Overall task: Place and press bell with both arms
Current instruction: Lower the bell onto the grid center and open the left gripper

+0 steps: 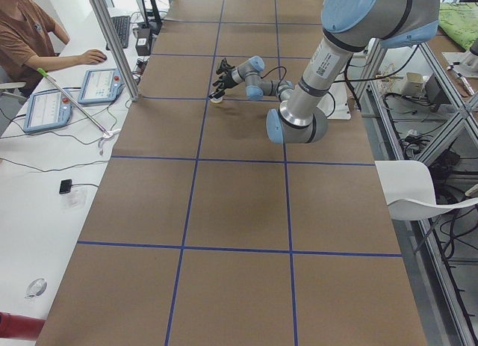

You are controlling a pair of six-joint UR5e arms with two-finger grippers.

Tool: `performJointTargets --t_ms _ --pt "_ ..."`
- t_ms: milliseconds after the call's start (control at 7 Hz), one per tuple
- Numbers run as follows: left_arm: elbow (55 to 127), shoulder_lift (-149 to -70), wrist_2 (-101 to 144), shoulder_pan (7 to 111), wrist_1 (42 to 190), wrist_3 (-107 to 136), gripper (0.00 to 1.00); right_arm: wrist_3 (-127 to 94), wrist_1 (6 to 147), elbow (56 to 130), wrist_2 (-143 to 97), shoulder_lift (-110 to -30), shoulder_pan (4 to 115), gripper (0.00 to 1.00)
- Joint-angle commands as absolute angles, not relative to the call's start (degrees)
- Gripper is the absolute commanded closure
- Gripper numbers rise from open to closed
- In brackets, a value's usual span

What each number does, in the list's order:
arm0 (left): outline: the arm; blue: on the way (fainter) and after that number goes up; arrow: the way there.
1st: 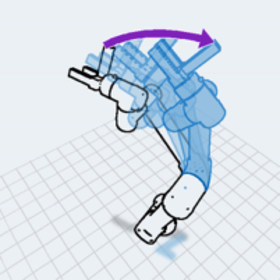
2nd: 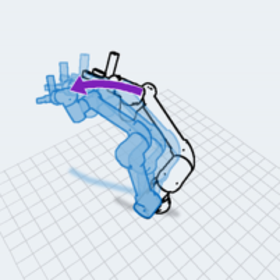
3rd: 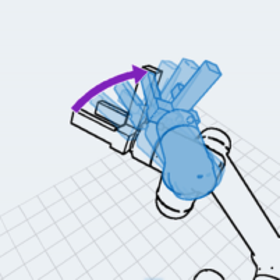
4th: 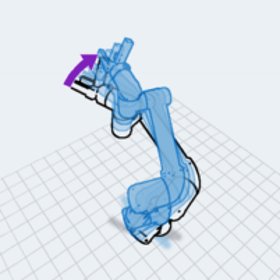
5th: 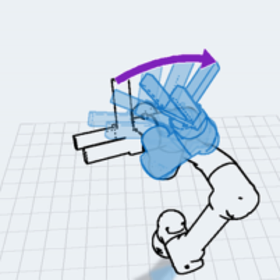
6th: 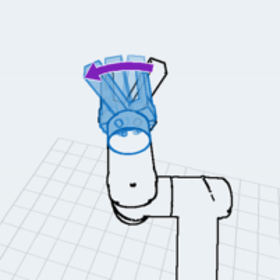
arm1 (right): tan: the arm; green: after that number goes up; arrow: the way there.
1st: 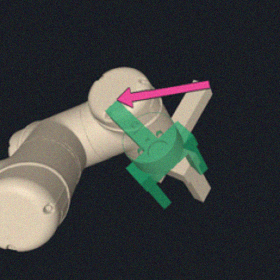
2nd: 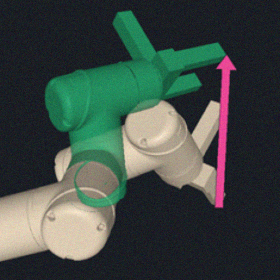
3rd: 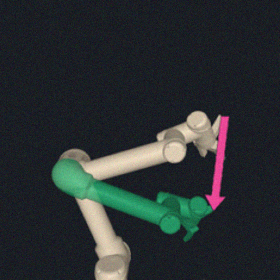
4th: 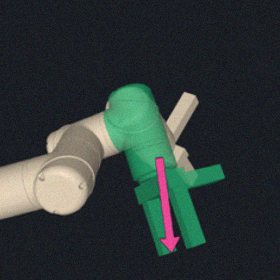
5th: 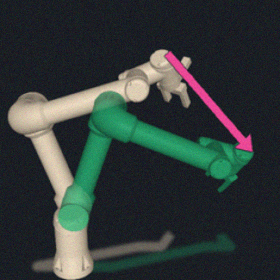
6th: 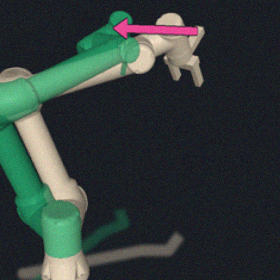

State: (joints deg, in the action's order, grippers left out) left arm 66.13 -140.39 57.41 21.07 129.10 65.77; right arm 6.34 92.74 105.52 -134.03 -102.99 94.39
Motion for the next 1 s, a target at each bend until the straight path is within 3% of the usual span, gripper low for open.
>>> performJointTargets --t_ms 0,286,714,857 --pt "69.67 -140.45 57.92 21.79 128.33 65.13 0.0 6.33 92.72 105.9 -134.03 -102.48 94.31 0.0" --pt "70.84 -140.28 66.99 27.91 126.58 64.95 0.0 6.15 92.64 108.18 -134.73 -100.39 93.43 0.0" --pt "75.58 -138.88 86.95 39.6 113.59 63.21 0.0 3.45 89.76 105.73 -140.27 -98.8 91.95 0.0" --pt "75.93 -136.0 88.23 41.73 113.73 59.1 0.0 -5.01 90.0 105.99 -140.27 -93.48 88.11 0.0"
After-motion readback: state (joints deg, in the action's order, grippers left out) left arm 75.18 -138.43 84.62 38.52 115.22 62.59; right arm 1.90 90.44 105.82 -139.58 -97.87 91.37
